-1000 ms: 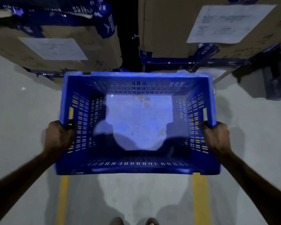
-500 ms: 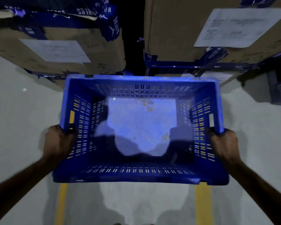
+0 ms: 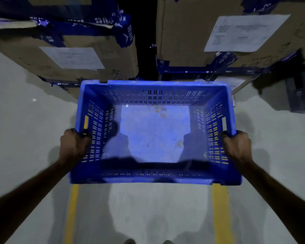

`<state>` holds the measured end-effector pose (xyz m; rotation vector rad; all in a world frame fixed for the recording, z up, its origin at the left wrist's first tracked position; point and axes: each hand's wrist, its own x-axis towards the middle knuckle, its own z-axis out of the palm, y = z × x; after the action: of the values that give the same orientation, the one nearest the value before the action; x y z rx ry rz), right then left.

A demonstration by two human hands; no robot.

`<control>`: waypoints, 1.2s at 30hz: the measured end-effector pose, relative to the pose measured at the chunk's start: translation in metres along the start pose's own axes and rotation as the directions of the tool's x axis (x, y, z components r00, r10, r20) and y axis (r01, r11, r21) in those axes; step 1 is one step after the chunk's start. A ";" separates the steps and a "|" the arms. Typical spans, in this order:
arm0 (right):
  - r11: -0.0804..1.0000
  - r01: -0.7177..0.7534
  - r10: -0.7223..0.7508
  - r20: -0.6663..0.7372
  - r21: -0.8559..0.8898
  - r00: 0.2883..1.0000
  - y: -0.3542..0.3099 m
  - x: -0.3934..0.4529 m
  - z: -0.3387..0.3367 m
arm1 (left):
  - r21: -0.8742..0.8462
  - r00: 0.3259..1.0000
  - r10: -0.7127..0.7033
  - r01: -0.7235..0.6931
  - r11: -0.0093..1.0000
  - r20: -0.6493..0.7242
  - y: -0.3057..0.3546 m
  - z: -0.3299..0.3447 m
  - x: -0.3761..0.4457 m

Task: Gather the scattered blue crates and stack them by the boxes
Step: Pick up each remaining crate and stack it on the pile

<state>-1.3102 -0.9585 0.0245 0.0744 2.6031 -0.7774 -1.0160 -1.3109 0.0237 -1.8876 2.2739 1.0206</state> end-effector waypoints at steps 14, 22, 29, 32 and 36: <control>1.000 -0.023 0.025 0.093 -0.020 0.995 0.005 -0.007 -0.009 | -0.151 0.996 0.032 -0.020 0.988 0.079 -0.004 -0.011 -0.013; 0.879 0.360 -0.386 -0.024 -0.313 0.922 0.002 -0.075 -0.028 | 0.236 0.922 0.386 -0.367 0.900 -0.036 -0.026 -0.042 -0.059; 0.748 0.539 -0.537 0.125 -0.388 0.834 0.069 -0.237 0.006 | 0.359 0.855 0.508 -0.510 0.782 0.107 -0.105 -0.021 -0.192; 0.688 0.588 -0.557 0.210 -0.424 0.803 0.087 -0.275 0.006 | 0.443 0.821 0.546 -0.556 0.703 0.165 -0.114 -0.018 -0.229; 0.615 0.615 -0.556 0.282 -0.494 0.782 0.084 -0.275 0.002 | 0.487 0.725 0.657 -0.659 0.574 0.207 -0.094 -0.021 -0.228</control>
<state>-1.0451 -0.8702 0.0926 -1.0249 2.6402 -0.1322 -0.8631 -1.1277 0.0887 -0.8007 2.9145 0.2836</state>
